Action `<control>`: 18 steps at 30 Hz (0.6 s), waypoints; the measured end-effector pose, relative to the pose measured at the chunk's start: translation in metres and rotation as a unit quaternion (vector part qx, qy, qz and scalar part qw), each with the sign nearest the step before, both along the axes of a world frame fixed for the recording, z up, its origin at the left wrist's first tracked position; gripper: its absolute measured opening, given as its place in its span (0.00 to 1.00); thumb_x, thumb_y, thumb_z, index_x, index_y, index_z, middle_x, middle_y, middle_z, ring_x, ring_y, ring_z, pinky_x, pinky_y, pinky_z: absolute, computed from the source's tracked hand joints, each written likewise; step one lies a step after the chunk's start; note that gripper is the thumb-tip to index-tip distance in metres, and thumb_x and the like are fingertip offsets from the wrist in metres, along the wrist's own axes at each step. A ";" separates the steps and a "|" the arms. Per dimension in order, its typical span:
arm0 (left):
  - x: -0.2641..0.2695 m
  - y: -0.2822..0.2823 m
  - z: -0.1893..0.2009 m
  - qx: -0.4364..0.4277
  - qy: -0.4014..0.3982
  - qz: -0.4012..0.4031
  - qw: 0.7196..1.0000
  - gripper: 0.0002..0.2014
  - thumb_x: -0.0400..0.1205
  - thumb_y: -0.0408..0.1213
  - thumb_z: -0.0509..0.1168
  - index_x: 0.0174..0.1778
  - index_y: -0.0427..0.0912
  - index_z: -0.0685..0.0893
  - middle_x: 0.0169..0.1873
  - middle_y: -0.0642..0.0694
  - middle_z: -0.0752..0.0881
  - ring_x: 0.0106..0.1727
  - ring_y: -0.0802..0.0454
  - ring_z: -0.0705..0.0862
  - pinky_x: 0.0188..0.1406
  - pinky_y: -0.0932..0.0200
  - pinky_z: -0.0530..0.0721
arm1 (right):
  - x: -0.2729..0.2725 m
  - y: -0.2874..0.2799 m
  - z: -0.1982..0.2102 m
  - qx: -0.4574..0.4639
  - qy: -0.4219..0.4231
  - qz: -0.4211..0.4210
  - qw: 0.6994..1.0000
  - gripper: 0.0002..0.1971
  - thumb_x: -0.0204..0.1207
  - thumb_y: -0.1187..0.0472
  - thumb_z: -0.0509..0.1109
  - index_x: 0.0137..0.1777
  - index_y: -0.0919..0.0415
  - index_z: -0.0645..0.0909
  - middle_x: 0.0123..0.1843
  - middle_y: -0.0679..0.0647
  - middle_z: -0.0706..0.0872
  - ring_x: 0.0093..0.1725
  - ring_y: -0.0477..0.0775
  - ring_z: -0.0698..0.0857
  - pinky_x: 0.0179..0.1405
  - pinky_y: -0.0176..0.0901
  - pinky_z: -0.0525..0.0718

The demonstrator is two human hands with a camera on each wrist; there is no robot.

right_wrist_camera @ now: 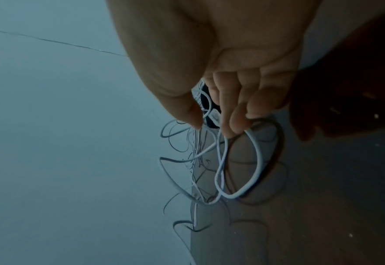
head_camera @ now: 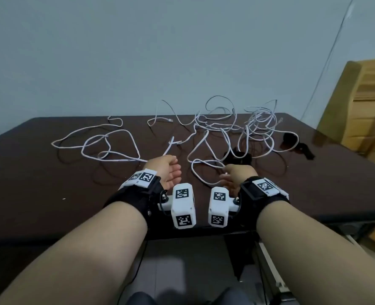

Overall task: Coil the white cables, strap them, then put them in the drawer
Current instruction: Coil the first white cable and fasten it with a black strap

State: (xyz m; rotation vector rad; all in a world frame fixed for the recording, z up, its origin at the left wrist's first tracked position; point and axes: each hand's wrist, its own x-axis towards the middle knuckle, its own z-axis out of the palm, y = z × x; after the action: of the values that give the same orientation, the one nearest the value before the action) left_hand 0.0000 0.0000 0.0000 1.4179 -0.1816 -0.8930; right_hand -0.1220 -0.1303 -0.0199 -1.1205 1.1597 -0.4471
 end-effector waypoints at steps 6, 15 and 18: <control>-0.001 -0.002 -0.008 0.000 0.009 -0.005 1.000 0.16 0.86 0.38 0.57 0.65 0.33 0.77 0.65 0.36 0.80 0.68 0.41 0.79 0.54 0.53 0.78 | 0.014 -0.004 -0.011 -0.012 0.015 0.002 1.000 0.11 0.78 0.63 0.63 0.34 0.64 0.74 0.28 0.55 0.75 0.22 0.51 0.71 0.21 0.39 0.69; 0.002 -0.004 -0.013 0.010 0.032 0.008 0.999 0.18 0.86 0.38 0.58 0.68 0.32 0.76 0.68 0.35 0.79 0.69 0.41 0.78 0.55 0.53 0.78 | 0.021 -0.001 -0.015 -0.014 -0.001 0.021 1.000 0.16 0.79 0.63 0.62 0.28 0.62 0.71 0.18 0.54 0.70 0.11 0.50 0.67 0.13 0.33 0.66; 0.004 -0.003 -0.013 0.013 0.045 0.021 0.999 0.20 0.85 0.37 0.60 0.70 0.31 0.74 0.68 0.32 0.78 0.69 0.39 0.77 0.55 0.51 0.79 | 0.022 0.009 -0.012 -0.003 -0.055 0.011 0.998 0.17 0.79 0.65 0.61 0.27 0.62 0.70 0.19 0.53 0.70 0.17 0.50 0.67 0.19 0.39 0.66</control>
State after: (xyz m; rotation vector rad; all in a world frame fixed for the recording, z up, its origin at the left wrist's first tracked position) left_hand 0.0041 -0.0032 -0.0134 1.3978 -0.0715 -0.9247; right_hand -0.0998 -0.1211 -0.0319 -1.0985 1.0490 -0.4890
